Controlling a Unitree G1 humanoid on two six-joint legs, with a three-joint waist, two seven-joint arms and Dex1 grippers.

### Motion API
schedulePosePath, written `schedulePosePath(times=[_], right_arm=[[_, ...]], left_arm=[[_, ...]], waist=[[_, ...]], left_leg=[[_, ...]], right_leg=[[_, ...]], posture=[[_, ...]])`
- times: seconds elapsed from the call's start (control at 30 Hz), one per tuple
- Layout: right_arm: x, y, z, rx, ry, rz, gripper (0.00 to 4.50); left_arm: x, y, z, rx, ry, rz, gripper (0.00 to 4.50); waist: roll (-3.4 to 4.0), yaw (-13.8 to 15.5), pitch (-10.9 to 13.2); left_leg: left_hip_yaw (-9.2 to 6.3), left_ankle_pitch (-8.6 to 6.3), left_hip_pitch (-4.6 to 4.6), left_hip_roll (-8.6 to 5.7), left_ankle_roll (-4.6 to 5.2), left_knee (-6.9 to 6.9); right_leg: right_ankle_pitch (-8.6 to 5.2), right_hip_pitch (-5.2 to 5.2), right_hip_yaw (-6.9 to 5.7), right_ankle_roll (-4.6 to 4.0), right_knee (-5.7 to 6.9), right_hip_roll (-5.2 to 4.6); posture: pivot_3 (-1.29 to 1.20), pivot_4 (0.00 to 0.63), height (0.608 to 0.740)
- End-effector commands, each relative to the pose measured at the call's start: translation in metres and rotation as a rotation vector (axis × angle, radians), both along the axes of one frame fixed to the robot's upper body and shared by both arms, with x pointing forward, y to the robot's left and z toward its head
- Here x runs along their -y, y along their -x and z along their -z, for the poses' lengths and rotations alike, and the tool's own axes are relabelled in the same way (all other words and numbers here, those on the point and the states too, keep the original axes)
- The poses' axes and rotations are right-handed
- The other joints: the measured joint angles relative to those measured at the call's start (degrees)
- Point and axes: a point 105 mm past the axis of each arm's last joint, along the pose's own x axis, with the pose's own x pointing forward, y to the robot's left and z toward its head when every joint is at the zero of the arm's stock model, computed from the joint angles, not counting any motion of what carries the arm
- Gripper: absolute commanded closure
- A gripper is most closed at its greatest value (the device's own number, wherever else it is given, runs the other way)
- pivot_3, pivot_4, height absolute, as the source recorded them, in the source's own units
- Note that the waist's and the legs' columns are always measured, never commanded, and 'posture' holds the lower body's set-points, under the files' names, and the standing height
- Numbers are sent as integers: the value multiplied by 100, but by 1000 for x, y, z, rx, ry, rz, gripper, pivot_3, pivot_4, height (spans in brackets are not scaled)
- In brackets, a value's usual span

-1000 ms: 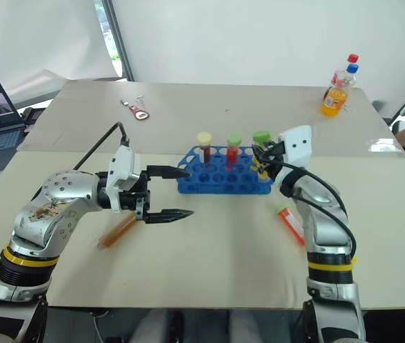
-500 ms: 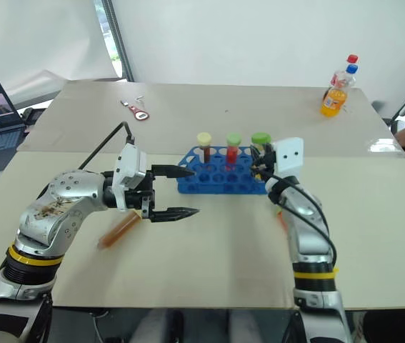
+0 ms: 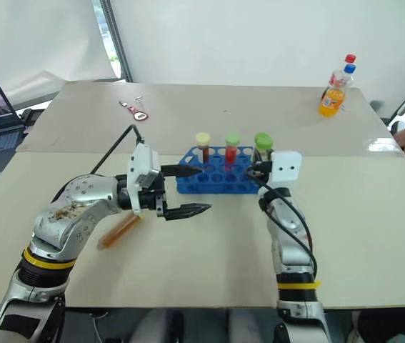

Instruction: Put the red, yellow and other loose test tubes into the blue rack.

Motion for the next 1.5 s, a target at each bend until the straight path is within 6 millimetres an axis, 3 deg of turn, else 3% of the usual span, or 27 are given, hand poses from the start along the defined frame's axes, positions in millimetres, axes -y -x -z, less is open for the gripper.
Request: schedulePosePath(times=[0.03,0.1,0.33,0.53,0.7,0.97,1.1,1.43,1.5], right_arm=[[2,0,3,-5,12,13,3503],[6,1,3,-11,10,18,2468],[18,24,7,-105,35,-49,97],[40,58,-14,-167,143,-97,42],[40,78,-34,-299,212,-235,42],[67,85,3,-923,388,-241,42],[67,77,15,-1020,472,-277,42],[70,62,36,-1200,470,-318,42],[70,62,38,-1222,463,-323,563]], left_arm=[[3,4,-4,32,5,4,0],[3,3,-3,32,6,-4,0],[4,0,4,44,-8,-12,0],[2,-6,8,57,-11,-32,0],[-3,-5,12,83,-61,-3,0],[-19,35,26,129,-245,288,0],[-17,36,25,155,-260,309,0],[-11,34,25,180,-257,275,0],[-10,34,25,178,-258,271,0]], waist=[[0,-5,0],[0,-5,0],[0,33,0],[0,44,0],[-1,20,0],[-1,27,2],[-2,56,2],[-2,54,2],[-2,51,2]], left_leg=[[0,0,1,0,0,0],[0,0,0,0,0,0],[-3,0,-7,-1,0,-6],[-3,0,-7,-3,0,-6],[-6,0,-2,-1,1,-4],[0,0,-5,1,2,-8],[17,0,-9,-3,2,-6],[24,-2,-21,0,6,-6],[23,-2,-22,0,7,-6]], right_leg=[[0,0,0,0,0,0],[0,0,0,0,0,0],[0,-3,-1,0,-3,-1],[0,-2,0,0,-9,-2],[-1,3,0,0,-10,4],[-5,2,2,-7,-21,5],[-6,4,0,-5,-26,4],[-5,-1,-2,-3,-39,4],[-5,-2,-2,-3,-39,4]], posture=[[0,150,740],[0,150,740],[0,150,740],[0,150,740],[0,150,740],[0,150,740],[0,150,740],[0,150,740],[0,150,740]])
